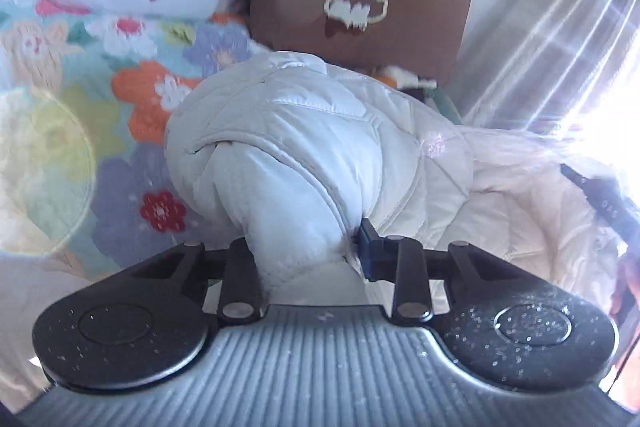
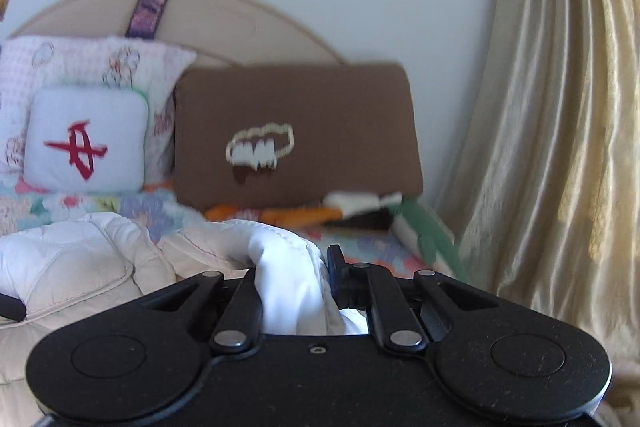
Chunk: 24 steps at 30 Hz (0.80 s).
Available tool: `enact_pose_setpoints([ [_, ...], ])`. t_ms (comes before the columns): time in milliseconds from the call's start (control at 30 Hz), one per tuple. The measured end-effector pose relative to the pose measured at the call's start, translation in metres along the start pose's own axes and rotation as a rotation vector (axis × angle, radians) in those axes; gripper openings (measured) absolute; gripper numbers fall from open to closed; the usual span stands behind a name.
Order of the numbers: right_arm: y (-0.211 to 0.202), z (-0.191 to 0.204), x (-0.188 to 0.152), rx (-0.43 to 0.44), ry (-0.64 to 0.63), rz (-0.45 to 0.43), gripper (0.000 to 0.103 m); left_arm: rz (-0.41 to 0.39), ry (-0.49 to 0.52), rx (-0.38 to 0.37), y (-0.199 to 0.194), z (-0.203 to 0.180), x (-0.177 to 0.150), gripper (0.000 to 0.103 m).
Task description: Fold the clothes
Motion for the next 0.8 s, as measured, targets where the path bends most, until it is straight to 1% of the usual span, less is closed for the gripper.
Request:
enact_pose_setpoints([
  [33, -0.014, 0.0, 0.018, 0.009, -0.003, -0.063, 0.011, -0.06, 0.014, 0.002, -0.017, -0.005, 0.01, 0.019],
  [67, -0.026, 0.001, 0.032, 0.017, -0.005, -0.122, 0.011, -0.123, 0.03, 0.016, -0.038, -0.01, 0.019, 0.019],
  [133, -0.05, 0.001, 0.061, 0.034, -0.013, -0.229, 0.01, -0.222, 0.058, 0.019, -0.077, -0.022, 0.033, 0.017],
  [200, -0.054, 0.0, 0.073, 0.033, -0.029, -0.275, 0.01, -0.271, 0.089, 0.02, -0.102, -0.034, 0.038, 0.017],
  [233, -0.046, -0.003, 0.072, 0.008, -0.053, -0.276, 0.01, -0.266, 0.11, 0.027, -0.105, -0.039, 0.037, 0.017],
  [267, -0.033, -0.006, 0.066, -0.013, -0.068, -0.247, 0.011, -0.231, 0.109, 0.034, -0.1, -0.04, 0.035, 0.017],
  [300, -0.011, -0.01, 0.055, -0.005, -0.054, -0.162, 0.011, -0.191, 0.102, 0.036, -0.092, -0.039, 0.033, 0.017],
  [333, 0.013, -0.018, 0.04, 0.021, -0.009, -0.05, 0.011, -0.137, 0.084, 0.026, -0.077, -0.034, 0.028, 0.017],
  [367, 0.037, -0.027, 0.021, 0.038, 0.061, 0.054, 0.014, -0.078, 0.07, 0.012, -0.058, -0.027, 0.021, 0.018],
  [400, 0.062, -0.035, -0.001, 0.046, 0.13, 0.172, 0.025, -0.009, 0.058, -0.007, -0.036, -0.019, 0.012, 0.019],
  [433, 0.084, -0.043, -0.026, 0.034, 0.188, 0.291, 0.029, 0.058, 0.026, -0.021, -0.015, -0.01, 0.002, 0.02],
  [467, 0.099, -0.05, -0.049, 0.003, 0.237, 0.388, 0.036, 0.126, 0.0, -0.03, 0.005, -0.003, -0.008, 0.02],
  [500, 0.11, -0.056, -0.07, -0.021, 0.286, 0.469, 0.036, 0.193, -0.007, -0.022, 0.024, 0.003, -0.02, 0.02],
  [533, 0.11, -0.06, -0.083, -0.023, 0.331, 0.49, 0.036, 0.238, -0.001, -0.009, 0.04, 0.007, -0.03, 0.02],
  [600, 0.094, -0.063, -0.095, 0.006, 0.369, 0.448, 0.05, 0.293, 0.008, 0.018, 0.059, 0.01, -0.043, 0.02],
  [633, 0.085, -0.063, -0.1, 0.016, 0.374, 0.429, 0.052, 0.304, 0.016, 0.027, 0.066, 0.01, -0.046, 0.021],
  [700, 0.056, -0.061, -0.11, 0.003, 0.363, 0.392, 0.056, 0.307, 0.046, 0.043, 0.071, 0.008, -0.047, 0.021],
  [733, 0.048, -0.06, -0.113, 0.006, 0.354, 0.378, 0.058, 0.305, 0.053, 0.049, 0.072, 0.007, -0.046, 0.022],
  [800, 0.03, -0.06, -0.122, 0.02, 0.33, 0.358, 0.064, 0.303, 0.056, 0.053, 0.074, 0.007, -0.045, 0.023],
])
Point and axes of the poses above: each gripper's, at about its wrist camera, not at the fingertips, and y roughly the way its jaws point, z to its left, x to its top, the point moved 7 cm from there along y, roughly the way its jaws point, and after that the axes turned 5 degrees about z, right-handed, at the moved point
